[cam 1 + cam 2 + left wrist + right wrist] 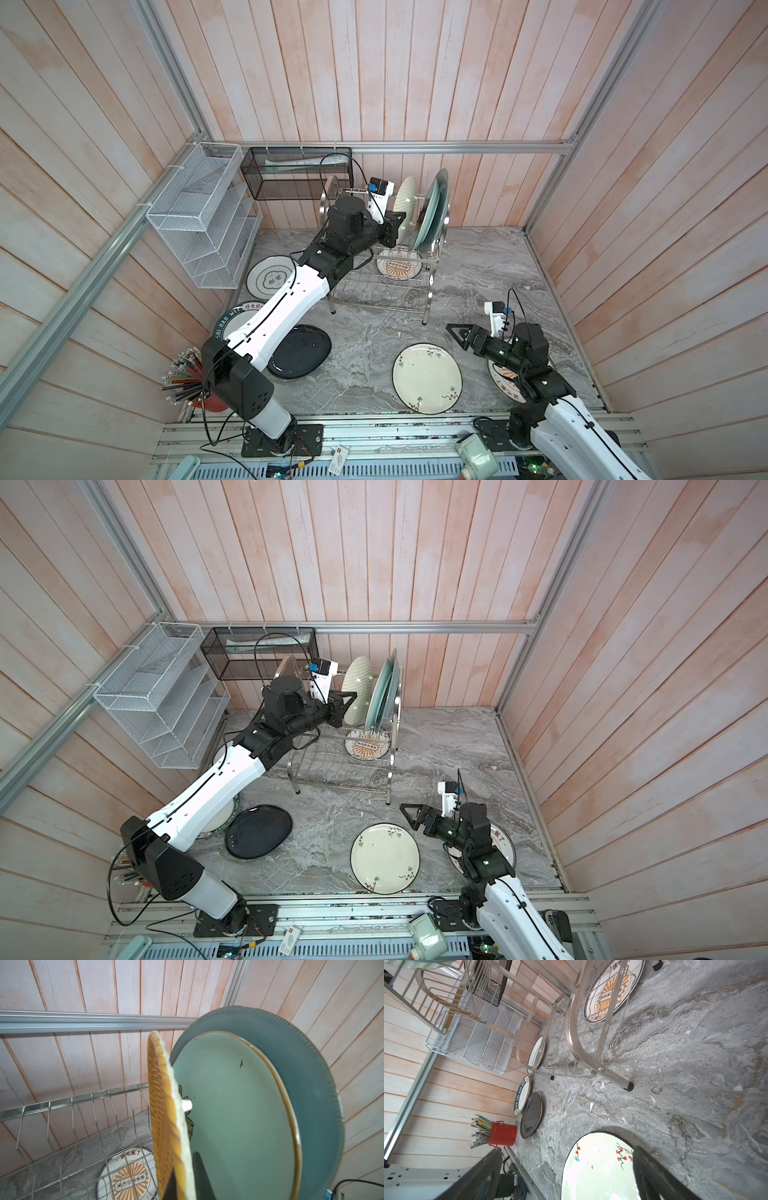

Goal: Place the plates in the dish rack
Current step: 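Lift the bamboo mat upright with the left gripper and carry it to the rack, then lower the bamboo mat into the upper rack slots beside the blue-green plates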

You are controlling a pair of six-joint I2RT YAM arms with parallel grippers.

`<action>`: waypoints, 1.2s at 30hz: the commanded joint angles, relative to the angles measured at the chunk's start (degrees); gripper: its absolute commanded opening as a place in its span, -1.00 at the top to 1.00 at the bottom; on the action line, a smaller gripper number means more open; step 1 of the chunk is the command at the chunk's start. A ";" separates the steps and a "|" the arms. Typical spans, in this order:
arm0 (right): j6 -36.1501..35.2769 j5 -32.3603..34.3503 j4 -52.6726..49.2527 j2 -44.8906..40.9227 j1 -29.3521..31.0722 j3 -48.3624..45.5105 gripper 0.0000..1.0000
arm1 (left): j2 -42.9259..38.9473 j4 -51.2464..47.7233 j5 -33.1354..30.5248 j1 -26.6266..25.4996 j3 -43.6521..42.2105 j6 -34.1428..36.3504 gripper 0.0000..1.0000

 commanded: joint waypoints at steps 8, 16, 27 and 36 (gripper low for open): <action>0.61 2.00 1.32 -1.04 1.09 -0.49 -0.95 | 2.83 -0.96 -4.52 -2.73 3.96 1.33 1.00; 0.22 2.01 0.68 -1.52 1.16 -0.46 -0.96 | 4.40 -2.30 -10.28 -5.31 4.56 3.53 1.00; 0.33 2.11 1.00 -1.46 1.18 -0.67 -0.95 | 4.33 -2.77 -13.01 -7.56 5.12 6.41 0.74; 0.33 2.00 0.48 -2.14 1.15 -0.57 -0.96 | 3.70 -3.36 -13.52 -8.56 5.81 6.71 0.55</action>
